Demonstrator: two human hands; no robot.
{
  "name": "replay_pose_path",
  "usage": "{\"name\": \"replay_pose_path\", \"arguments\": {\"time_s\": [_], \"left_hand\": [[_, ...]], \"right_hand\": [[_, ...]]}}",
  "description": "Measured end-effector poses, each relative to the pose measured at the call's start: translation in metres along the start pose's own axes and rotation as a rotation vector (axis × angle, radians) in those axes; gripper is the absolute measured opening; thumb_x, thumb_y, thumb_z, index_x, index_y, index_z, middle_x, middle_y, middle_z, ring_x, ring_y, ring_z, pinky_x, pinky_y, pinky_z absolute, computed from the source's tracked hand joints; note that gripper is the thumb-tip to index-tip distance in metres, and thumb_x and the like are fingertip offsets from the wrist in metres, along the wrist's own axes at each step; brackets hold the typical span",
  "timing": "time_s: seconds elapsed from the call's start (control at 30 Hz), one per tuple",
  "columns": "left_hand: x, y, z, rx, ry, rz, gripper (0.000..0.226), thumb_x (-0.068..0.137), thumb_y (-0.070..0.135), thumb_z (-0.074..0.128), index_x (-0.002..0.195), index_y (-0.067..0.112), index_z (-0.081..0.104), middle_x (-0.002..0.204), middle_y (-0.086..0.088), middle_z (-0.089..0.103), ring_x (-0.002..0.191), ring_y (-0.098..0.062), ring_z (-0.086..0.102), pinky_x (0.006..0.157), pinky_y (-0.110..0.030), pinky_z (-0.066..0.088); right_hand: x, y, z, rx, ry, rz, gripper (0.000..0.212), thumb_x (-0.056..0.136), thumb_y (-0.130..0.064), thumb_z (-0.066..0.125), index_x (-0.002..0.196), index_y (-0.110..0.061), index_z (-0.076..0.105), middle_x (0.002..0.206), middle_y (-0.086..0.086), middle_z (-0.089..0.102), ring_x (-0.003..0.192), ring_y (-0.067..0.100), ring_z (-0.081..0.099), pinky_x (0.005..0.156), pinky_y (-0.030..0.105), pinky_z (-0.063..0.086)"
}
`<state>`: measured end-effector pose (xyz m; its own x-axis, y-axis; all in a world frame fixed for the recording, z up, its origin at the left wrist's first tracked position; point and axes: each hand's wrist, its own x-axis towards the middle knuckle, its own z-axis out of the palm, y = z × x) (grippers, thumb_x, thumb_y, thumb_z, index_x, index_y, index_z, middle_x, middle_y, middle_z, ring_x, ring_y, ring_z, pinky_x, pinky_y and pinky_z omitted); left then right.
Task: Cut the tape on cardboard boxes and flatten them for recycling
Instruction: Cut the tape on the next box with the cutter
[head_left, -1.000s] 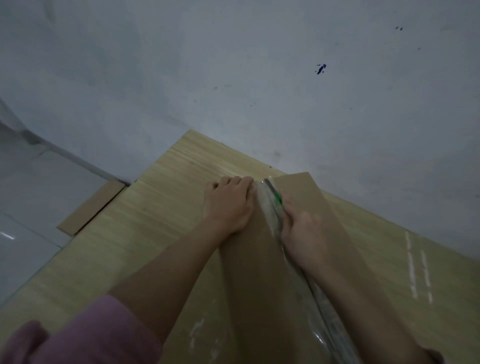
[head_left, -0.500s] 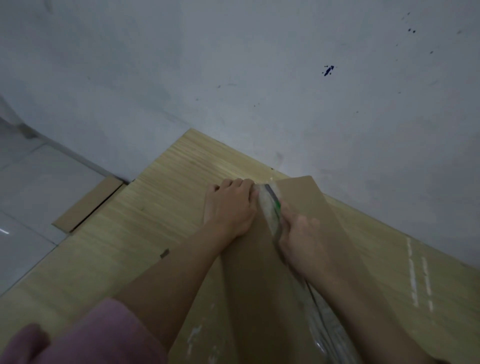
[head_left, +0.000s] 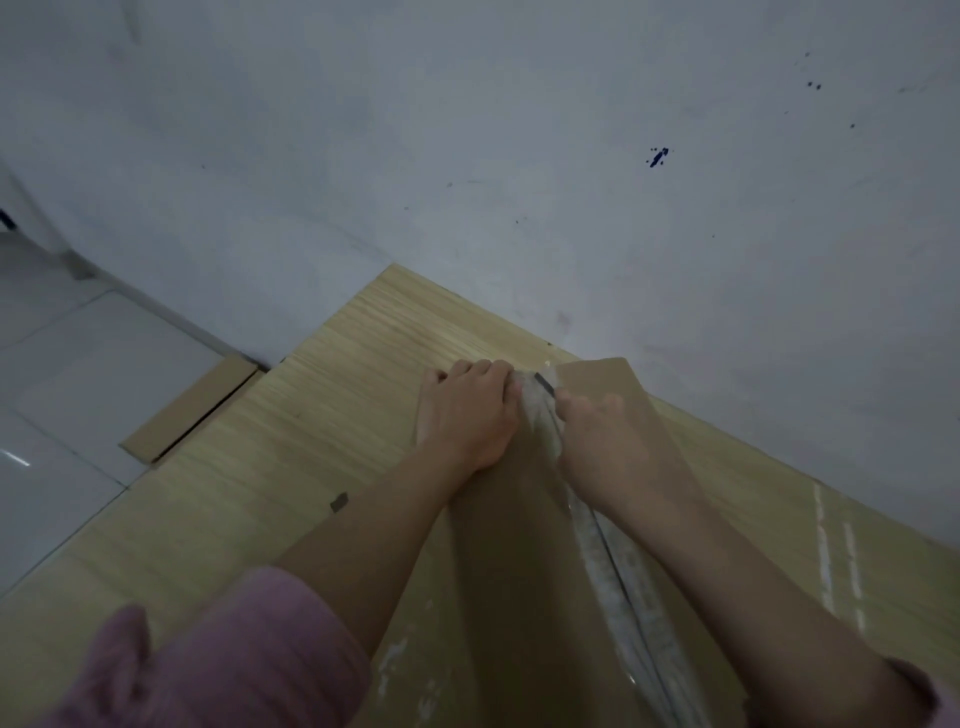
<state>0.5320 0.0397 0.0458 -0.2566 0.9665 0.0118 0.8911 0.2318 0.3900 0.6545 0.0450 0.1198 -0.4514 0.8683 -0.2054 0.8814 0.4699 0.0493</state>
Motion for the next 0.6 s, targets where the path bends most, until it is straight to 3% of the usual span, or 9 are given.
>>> {"name": "replay_pose_path", "arguments": {"time_s": [0.23, 0.47, 0.6], "left_hand": [[0.001, -0.002, 0.003, 0.000, -0.007, 0.010, 0.039, 0.101, 0.037, 0.024, 0.129, 0.023, 0.048, 0.132, 0.003, 0.053, 0.122, -0.017, 0.043, 0.098, -0.039, 0.026], [0.000, -0.002, 0.001, 0.005, 0.008, 0.007, 0.038, 0.101, 0.036, 0.025, 0.128, 0.023, 0.048, 0.131, 0.002, 0.053, 0.121, -0.019, 0.044, 0.097, -0.040, 0.026], [0.001, -0.002, 0.002, 0.000, 0.013, 0.003, 0.039, 0.101, 0.037, 0.025, 0.128, 0.022, 0.048, 0.132, 0.002, 0.053, 0.123, -0.019, 0.043, 0.098, -0.040, 0.025]], "right_hand": [[0.009, 0.001, 0.001, 0.020, -0.028, 0.006, 0.033, 0.092, -0.004, 0.032, 0.121, -0.010, 0.048, 0.118, 0.015, 0.052, 0.110, 0.033, 0.049, 0.073, 0.035, 0.034], [-0.005, 0.000, 0.006, 0.165, -0.037, 0.021, 0.038, 0.097, -0.009, 0.029, 0.131, -0.015, 0.045, 0.118, 0.015, 0.048, 0.112, 0.035, 0.049, 0.077, 0.036, 0.035], [-0.014, 0.004, 0.010, 0.106, -0.024, -0.001, 0.036, 0.095, -0.010, 0.030, 0.127, -0.016, 0.045, 0.116, 0.015, 0.051, 0.108, 0.034, 0.050, 0.072, 0.033, 0.032]]}}
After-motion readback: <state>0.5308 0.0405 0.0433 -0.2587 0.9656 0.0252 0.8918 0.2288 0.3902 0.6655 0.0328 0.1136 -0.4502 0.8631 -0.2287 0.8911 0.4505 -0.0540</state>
